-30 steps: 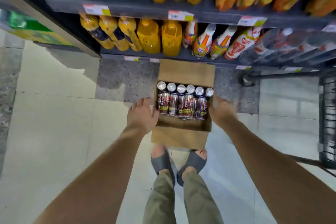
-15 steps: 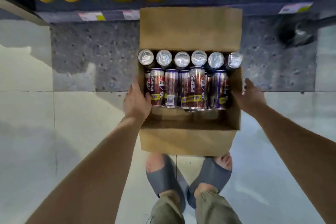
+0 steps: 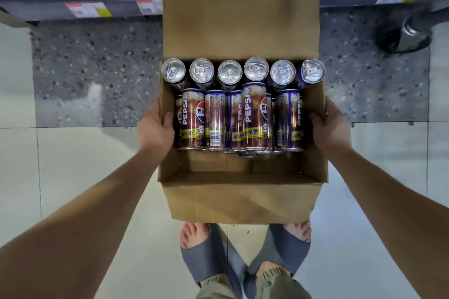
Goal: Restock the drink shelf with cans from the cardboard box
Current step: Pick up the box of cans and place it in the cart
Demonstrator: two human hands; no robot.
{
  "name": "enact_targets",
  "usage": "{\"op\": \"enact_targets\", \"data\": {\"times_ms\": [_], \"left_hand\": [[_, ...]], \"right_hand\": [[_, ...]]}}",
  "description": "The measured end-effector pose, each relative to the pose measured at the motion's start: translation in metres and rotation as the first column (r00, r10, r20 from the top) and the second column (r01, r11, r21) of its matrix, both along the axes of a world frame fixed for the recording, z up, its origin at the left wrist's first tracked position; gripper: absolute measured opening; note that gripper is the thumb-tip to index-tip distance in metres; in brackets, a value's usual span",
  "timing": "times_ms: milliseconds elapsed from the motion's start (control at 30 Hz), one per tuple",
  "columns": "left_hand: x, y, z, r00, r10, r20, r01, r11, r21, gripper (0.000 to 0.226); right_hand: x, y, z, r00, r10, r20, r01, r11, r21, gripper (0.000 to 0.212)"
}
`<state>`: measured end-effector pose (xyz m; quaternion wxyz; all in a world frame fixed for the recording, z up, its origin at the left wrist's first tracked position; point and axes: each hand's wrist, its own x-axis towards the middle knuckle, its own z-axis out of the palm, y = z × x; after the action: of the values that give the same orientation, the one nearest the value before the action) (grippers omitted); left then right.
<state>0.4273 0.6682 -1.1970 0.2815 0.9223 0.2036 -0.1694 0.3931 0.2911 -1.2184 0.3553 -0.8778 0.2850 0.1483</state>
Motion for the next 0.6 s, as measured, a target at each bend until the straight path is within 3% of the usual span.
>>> {"op": "enact_targets", "data": {"times_ms": [267, 400, 600], "left_hand": [[-0.038, 0.006, 0.094, 0.999, 0.033, 0.039, -0.029, 0.995, -0.094, 0.048], [-0.051, 0.006, 0.179, 0.998, 0.063, 0.017, -0.062, 0.996, -0.064, 0.043], [-0.066, 0.01, 0.327, 0.994, 0.07, 0.086, -0.065, 0.996, -0.066, 0.053]], "right_hand": [[-0.027, -0.002, 0.098, 1.0, 0.006, 0.018, -0.005, 0.999, -0.049, 0.043], [-0.039, -0.001, 0.182, 1.0, 0.01, 0.016, -0.009, 0.998, -0.069, 0.043], [-0.052, 0.004, 0.321, 0.999, -0.052, 0.004, 0.052, 0.998, -0.036, 0.039]]}}
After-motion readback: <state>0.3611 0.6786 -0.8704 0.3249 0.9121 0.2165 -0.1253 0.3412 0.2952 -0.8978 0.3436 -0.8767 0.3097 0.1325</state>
